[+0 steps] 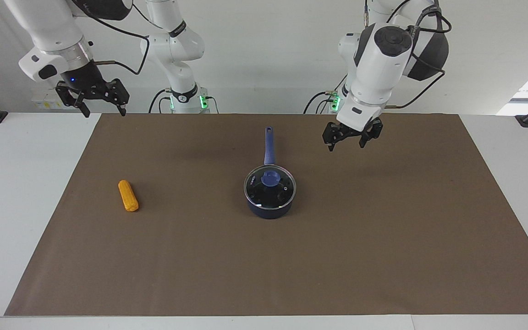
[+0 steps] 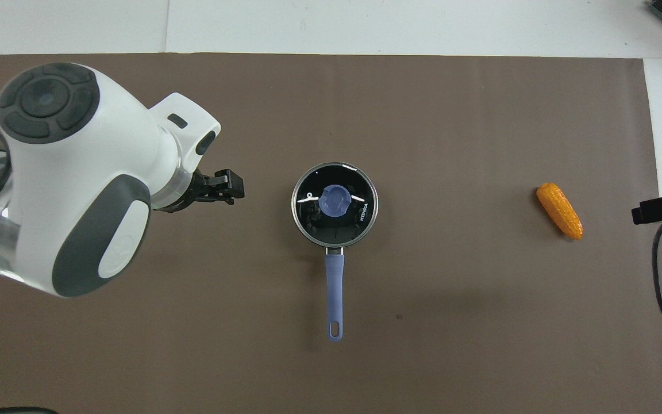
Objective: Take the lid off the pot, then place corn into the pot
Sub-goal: 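Reach the left gripper to the blue lid knob while the right gripper reaches the corn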
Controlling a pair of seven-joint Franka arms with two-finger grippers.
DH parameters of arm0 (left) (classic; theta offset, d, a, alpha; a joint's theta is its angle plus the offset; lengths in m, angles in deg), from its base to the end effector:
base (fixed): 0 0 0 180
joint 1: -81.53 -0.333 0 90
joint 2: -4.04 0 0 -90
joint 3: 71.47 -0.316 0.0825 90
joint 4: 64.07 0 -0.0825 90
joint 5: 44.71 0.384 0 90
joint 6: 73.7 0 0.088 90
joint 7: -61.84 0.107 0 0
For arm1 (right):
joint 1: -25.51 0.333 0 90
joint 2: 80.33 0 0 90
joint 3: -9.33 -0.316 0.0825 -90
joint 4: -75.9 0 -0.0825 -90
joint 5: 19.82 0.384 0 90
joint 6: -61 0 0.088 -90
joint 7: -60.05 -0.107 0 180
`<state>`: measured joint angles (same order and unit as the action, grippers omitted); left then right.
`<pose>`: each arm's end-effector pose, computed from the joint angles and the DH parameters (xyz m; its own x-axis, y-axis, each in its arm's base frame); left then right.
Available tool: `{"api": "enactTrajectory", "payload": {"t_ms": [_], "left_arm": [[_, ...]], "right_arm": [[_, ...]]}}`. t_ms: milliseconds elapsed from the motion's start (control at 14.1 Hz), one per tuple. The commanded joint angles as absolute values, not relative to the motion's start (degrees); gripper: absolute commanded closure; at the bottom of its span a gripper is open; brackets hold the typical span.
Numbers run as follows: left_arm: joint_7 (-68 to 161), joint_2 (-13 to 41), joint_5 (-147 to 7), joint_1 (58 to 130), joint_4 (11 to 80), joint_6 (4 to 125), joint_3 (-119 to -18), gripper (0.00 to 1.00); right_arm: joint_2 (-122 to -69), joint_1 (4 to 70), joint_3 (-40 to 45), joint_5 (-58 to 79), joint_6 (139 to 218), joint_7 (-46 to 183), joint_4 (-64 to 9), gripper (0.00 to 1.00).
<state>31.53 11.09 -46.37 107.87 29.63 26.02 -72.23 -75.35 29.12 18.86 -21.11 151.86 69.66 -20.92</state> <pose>0.5393 -0.2615 0.5374 0.9958 0.0873 -0.0291 0.0877 -0.9960 0.0141 0.5243 -0.0605 0.6159 0.9977 0.0656 -0.0194 0.0657 -0.9978 0.0050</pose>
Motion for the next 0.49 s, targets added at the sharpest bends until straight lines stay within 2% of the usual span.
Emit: {"api": "enactTrajectory", "payload": {"t_ms": [0,424], "left_arm": [[27.92,11.77,-47.17,110.35,29.98,27.98,-73.23,0.00],[22.02,18.45,-47.78,116.24,28.84,34.75,-73.23,0.00]], "right_arm": [[-74.96,28.23,18.64,-21.32,159.33,72.96,-27.62,0.00],[-86.03,25.69,18.64,-20.62,174.53,89.65,-33.25,0.00]]}}
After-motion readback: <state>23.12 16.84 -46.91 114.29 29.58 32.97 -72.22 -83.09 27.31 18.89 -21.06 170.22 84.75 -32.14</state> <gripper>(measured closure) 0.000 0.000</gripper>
